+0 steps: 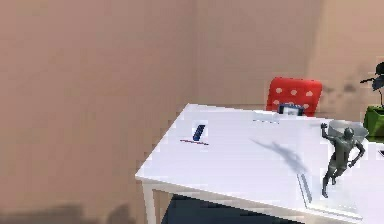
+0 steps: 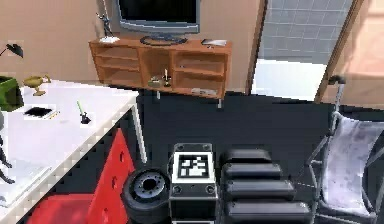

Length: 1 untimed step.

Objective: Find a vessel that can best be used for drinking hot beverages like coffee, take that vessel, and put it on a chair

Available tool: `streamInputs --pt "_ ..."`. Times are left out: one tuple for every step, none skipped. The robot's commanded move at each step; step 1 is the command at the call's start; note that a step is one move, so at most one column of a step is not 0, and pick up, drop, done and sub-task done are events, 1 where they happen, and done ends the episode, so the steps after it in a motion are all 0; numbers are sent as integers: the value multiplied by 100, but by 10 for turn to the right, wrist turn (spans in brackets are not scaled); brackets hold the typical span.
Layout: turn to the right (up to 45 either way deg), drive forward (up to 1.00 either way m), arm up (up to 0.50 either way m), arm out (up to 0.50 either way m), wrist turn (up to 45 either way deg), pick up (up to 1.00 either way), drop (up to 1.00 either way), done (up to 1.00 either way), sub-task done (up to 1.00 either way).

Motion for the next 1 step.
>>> streamInputs --pt "30 0 0 0 0 0 0 0 0"
